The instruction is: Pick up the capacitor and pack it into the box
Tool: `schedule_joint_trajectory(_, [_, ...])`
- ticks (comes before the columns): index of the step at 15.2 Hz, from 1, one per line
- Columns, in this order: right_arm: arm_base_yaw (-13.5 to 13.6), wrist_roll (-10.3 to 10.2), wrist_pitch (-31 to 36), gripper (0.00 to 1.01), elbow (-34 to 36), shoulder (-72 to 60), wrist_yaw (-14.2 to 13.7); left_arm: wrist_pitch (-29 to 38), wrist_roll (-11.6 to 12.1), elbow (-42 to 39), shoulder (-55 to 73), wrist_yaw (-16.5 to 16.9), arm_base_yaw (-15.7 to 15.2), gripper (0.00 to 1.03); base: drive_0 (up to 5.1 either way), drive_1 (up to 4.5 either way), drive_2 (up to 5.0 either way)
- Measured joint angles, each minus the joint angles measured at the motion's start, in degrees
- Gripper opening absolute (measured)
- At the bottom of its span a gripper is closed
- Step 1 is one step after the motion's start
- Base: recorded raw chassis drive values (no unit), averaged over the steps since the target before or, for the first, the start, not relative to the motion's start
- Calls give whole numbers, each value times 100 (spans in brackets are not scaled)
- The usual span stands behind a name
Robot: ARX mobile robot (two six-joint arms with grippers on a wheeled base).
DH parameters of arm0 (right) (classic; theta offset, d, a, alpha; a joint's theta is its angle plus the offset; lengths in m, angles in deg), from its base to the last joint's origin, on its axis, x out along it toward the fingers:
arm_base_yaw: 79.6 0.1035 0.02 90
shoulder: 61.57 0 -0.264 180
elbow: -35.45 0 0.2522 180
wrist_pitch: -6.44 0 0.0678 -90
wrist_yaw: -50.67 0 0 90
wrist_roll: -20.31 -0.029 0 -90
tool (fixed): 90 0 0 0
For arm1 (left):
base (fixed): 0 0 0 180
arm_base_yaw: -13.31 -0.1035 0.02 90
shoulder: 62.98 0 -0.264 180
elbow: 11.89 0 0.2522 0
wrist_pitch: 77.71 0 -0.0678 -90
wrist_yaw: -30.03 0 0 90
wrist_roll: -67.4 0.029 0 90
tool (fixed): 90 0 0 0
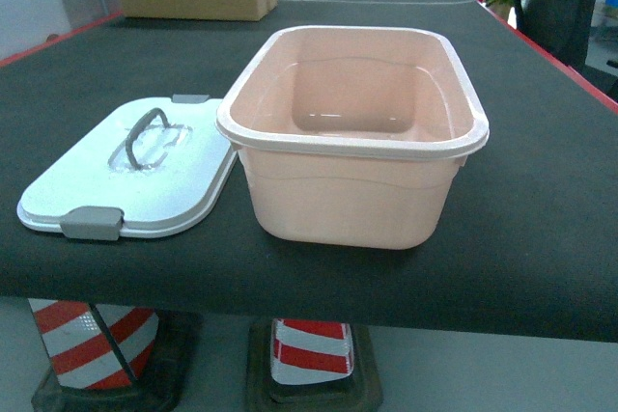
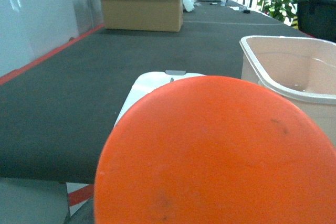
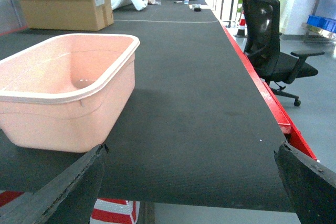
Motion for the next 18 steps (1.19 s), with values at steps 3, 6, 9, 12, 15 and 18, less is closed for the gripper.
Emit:
schedule_joint_trajectory(3, [0, 0, -13, 98, 0, 0, 2, -22, 0, 0, 0, 4, 0, 44, 0, 0, 0])
schedule_joint_trajectory(6, [0, 0, -13, 98, 0, 0, 2, -20, 0, 0, 0, 2, 0, 44, 0, 0, 0])
schedule_joint_trajectory(9, [0, 0, -13, 98, 0, 0, 2, -22, 0, 0, 0, 4, 0, 44, 0, 0, 0])
schedule_joint_trajectory(12, [0, 0, -15, 98, 0, 0, 4, 175, -402, 501, 1469, -2326, 1493, 44, 0, 0, 0])
schedule_joint_trajectory(15, [0, 0, -15, 98, 0, 0, 2, 2343, -409, 2022, 4033, -3657, 2406, 44, 0, 0, 0])
schedule_joint_trajectory(18, [0, 0, -13, 98, 0, 0, 4, 3049, -28, 4218, 6924, -2990, 2433, 44, 0, 0, 0])
